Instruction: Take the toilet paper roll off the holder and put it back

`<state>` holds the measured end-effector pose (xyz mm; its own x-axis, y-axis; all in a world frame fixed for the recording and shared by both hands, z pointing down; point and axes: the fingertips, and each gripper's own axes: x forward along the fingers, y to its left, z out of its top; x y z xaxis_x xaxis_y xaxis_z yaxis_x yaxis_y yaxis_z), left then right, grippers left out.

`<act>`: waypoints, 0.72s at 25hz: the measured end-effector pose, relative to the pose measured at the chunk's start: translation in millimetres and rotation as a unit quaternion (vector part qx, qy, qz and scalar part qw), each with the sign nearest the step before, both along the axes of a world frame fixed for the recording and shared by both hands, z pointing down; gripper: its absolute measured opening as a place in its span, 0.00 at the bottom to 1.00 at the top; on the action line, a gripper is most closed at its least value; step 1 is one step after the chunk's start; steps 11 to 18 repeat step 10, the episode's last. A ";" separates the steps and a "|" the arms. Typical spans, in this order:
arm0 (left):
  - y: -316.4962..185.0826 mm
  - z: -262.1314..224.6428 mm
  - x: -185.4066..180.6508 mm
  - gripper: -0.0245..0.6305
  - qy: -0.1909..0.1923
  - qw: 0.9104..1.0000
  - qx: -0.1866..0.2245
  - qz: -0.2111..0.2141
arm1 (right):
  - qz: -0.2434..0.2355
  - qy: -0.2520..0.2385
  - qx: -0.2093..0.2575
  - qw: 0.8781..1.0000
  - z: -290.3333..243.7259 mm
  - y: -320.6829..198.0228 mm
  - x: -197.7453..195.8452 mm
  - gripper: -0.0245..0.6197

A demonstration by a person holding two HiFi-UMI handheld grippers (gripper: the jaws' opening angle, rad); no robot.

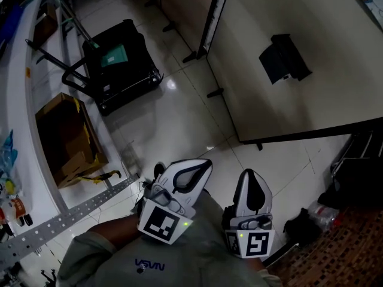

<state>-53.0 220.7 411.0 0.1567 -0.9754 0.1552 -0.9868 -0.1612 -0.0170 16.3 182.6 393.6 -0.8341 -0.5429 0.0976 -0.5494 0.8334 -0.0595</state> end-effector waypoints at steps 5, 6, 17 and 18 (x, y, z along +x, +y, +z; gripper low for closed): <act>-0.2 -1.1 -0.6 0.05 -0.008 1.000 -0.002 -0.002 | 0.000 -0.006 -0.003 1.000 1.4 1.3 0.5 0.04; -0.7 -1.4 0.4 0.05 -0.009 1.000 -0.003 -0.001 | 0.000 -0.007 -0.004 1.000 1.8 1.0 1.4 0.04; -3.8 -2.6 4.6 0.05 -0.012 1.000 -0.006 -0.003 | -0.005 -0.004 -0.007 1.000 1.4 -2.0 4.7 0.04; -3.8 -2.6 4.6 0.05 -0.012 1.000 -0.006 -0.003 | -0.005 -0.004 -0.007 1.000 1.4 -2.0 4.7 0.04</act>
